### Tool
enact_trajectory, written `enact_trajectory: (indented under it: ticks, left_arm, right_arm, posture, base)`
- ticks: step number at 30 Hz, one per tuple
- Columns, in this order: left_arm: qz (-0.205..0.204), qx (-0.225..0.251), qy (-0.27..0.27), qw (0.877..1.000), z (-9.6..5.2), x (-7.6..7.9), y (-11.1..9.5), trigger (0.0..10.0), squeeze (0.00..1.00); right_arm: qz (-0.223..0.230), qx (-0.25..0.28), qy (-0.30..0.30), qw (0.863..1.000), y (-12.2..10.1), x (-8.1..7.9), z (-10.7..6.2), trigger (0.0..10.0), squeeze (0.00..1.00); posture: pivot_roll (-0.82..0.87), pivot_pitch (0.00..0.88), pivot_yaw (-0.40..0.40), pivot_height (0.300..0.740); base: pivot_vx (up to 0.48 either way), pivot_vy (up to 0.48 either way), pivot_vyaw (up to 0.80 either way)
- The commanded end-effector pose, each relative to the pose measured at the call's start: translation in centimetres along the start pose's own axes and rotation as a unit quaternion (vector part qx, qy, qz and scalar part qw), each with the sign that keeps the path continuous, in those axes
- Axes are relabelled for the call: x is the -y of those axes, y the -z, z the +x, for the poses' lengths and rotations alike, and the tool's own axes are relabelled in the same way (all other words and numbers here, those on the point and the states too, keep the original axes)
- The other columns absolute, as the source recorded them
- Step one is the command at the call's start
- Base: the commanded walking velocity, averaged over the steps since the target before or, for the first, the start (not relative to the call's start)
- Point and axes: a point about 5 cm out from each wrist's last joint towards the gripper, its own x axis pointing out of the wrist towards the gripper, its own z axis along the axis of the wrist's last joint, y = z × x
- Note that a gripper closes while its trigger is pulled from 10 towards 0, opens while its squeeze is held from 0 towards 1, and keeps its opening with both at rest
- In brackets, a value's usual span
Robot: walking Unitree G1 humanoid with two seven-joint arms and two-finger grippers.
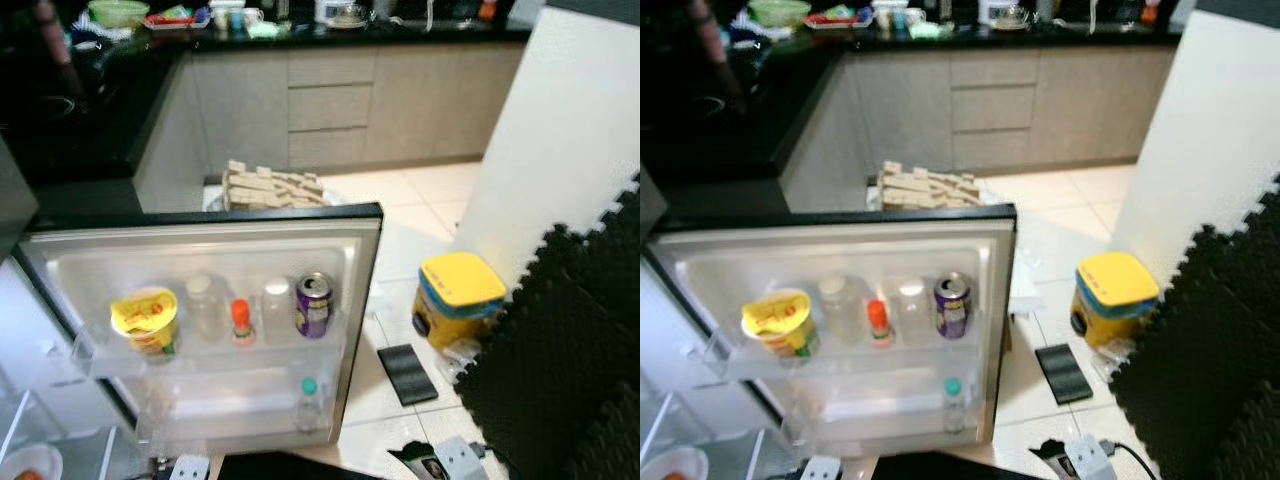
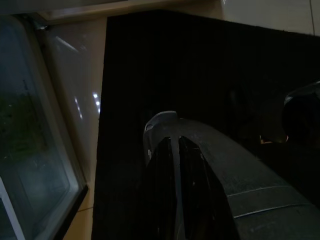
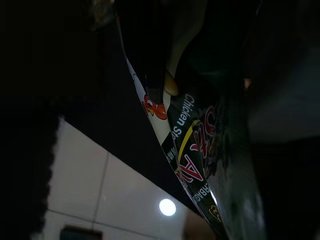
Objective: Restocking fridge
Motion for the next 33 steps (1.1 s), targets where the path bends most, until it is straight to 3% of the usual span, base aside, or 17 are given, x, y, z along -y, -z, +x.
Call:
enact_trajectory:
  ticks: [1, 3, 6, 9, 11, 13, 14, 16, 18, 21, 23, 24, 26, 30, 32, 33]
  left_arm:
    - [-0.005, -0.027, 0.001, 1.000, -0.2, 0.1, 1.4, 10.0, 0.00]
    - [-0.005, -0.026, 0.000, 1.000, -0.3, 0.1, 1.4, 10.0, 0.00]
    - [-0.005, -0.025, -0.001, 1.000, -0.3, 0.0, 1.4, 10.0, 0.00]
    - [-0.013, -0.018, -0.012, 1.000, -0.4, -0.5, 1.2, 10.0, 0.00]
    - [-0.013, -0.018, -0.012, 1.000, -0.4, -0.5, 1.2, 10.0, 0.00]
    - [-0.015, -0.016, -0.020, 1.000, -0.5, -1.0, 1.1, 10.0, 0.00]
    - [-0.015, -0.016, -0.020, 1.000, -0.5, -1.0, 1.1, 10.0, 0.00]
    - [-0.018, -0.013, -0.026, 0.999, -0.6, -1.3, 1.0, 10.0, 0.00]
    - [-0.020, -0.010, -0.028, 0.999, -0.6, -1.4, 0.9, 10.0, 0.00]
    - [-0.031, 0.016, -0.019, 0.999, -0.6, -1.6, 0.1, 10.0, 0.00]
    - [-0.035, 0.036, -0.010, 0.999, -0.7, -1.7, -0.4, 10.0, 0.00]
    - [-0.035, 0.036, -0.010, 0.999, -0.7, -1.7, -0.4, 10.0, 0.00]
    - [-0.039, 0.074, 0.002, 0.997, -0.8, -2.3, -1.6, 10.0, 0.00]
    - [-0.041, 0.096, 0.009, 0.995, -1.0, -2.8, -2.4, 10.0, 0.00]
    - [-0.017, 0.166, 0.049, 0.985, -2.3, -4.9, -5.1, 10.0, 0.00]
    - [-0.007, 0.177, 0.056, 0.983, -2.6, -5.4, -5.6, 10.0, 0.00]
  right_arm:
    - [-0.022, 0.040, -0.010, 0.999, -2.0, -0.1, 0.3, 10.0, 0.00]
    - [-0.024, 0.083, -0.029, 0.996, -4.0, 0.0, 0.5, 10.0, 0.00]
    - [-0.023, 0.103, -0.040, 0.994, -5.0, 0.0, 0.5, 10.0, 0.00]
    - [-0.029, 0.163, -0.095, 0.982, -8.0, -0.4, 0.5, 10.0, 0.00]
    - [-0.029, 0.163, -0.095, 0.982, -8.0, -0.4, 0.5, 10.0, 0.00]
    - [-0.043, 0.188, -0.154, 0.969, -9.5, -1.2, 0.4, 10.0, 0.00]
    - [-0.043, 0.188, -0.154, 0.969, -9.5, -1.2, 0.4, 10.0, 0.00]
    - [-0.049, 0.211, -0.214, 0.953, -10.9, -2.1, 0.2, 10.0, 0.00]
    - [-0.050, 0.222, -0.237, 0.945, -11.5, -2.4, 0.0, 10.0, 0.00]
    - [-0.053, 0.264, -0.300, 0.915, -13.9, -3.4, -0.6, 10.0, 0.00]
    - [-0.064, 0.279, -0.323, 0.902, -14.8, -3.9, -1.0, 10.0, 0.00]
    - [-0.064, 0.279, -0.323, 0.902, -14.8, -3.9, -1.0, 10.0, 0.00]
    - [-0.080, 0.296, -0.346, 0.887, -15.8, -4.3, -1.5, 10.0, 0.00]
    - [-0.088, 0.302, -0.355, 0.880, -16.2, -4.5, -1.7, 10.0, 0.00]
    - [-0.098, 0.308, -0.372, 0.870, -16.7, -4.6, -2.1, 10.0, 0.00]
    - [-0.099, 0.307, -0.374, 0.870, -16.7, -4.6, -2.2, 10.0, 0.00]
  posture:
    - [0.03, 0.000, -0.025, 0.740]
    - [0.03, 0.000, -0.025, 0.740]
    - [0.03, 0.000, -0.025, 0.740]
    - [0.03, 0.000, -0.024, 0.740]
    - [0.03, 0.000, -0.024, 0.740]
    - [0.03, 0.000, -0.024, 0.740]
    - [0.03, 0.000, -0.024, 0.740]
    - [0.03, 0.000, -0.024, 0.740]
    - [0.03, 0.000, -0.024, 0.740]
    - [0.03, 0.000, -0.024, 0.740]
    - [0.03, 0.000, -0.024, 0.740]
    - [0.03, 0.000, -0.024, 0.740]
    - [0.03, 0.000, -0.026, 0.740]
    - [0.03, 0.000, -0.030, 0.740]
    - [0.03, 0.000, -0.034, 0.740]
    - [0.03, 0.000, -0.034, 0.740]
  base:
    - [0.000, 0.000, 0.00]
    - [0.000, 0.000, 0.00]
    - [0.000, 0.000, 0.00]
    - [0.000, 0.000, 0.00]
    - [0.000, 0.000, 0.00]
    - [0.000, 0.000, 0.00]
    - [0.000, 0.000, 0.00]
    - [0.000, 0.000, 0.00]
    - [0.000, 0.000, 0.00]
    - [0.000, 0.000, 0.00]
    - [0.000, 0.000, 0.00]
    - [0.000, 0.000, 0.00]
    - [0.000, 0.000, 0.00]
    - [0.000, 0.000, 0.00]
    - [0.000, 0.000, 0.00]
    - [0.000, 0.000, 0.00]
